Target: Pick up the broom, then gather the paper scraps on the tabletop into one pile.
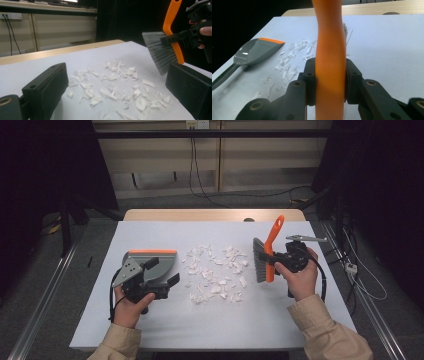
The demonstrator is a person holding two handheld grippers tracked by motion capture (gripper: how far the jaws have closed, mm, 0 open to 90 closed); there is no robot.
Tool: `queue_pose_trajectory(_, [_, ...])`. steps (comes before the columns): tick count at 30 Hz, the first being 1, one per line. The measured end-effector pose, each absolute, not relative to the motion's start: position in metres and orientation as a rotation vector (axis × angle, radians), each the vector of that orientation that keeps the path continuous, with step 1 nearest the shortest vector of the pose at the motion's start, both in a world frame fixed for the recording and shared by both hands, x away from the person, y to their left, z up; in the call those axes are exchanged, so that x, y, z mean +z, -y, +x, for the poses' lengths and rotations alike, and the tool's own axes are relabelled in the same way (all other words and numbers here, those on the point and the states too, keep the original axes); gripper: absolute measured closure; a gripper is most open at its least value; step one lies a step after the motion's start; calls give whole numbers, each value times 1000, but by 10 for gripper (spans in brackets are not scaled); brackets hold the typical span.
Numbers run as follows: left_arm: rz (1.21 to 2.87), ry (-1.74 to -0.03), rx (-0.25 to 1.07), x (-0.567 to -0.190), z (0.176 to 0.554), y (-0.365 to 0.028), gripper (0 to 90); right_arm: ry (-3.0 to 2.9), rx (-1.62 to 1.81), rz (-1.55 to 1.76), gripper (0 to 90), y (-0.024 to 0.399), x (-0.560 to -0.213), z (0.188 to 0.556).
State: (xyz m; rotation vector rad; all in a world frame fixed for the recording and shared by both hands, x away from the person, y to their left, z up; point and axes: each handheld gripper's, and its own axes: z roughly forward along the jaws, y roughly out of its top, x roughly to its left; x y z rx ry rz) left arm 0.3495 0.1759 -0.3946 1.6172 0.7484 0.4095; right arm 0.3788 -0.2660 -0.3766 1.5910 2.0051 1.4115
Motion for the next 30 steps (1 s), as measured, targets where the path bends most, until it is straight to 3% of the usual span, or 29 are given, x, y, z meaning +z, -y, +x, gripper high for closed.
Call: queue_pose_trajectory(30, [1604, -803, 421, -413, 339, -227, 40, -2030, 1273, 1629, 692, 280, -388, 381])
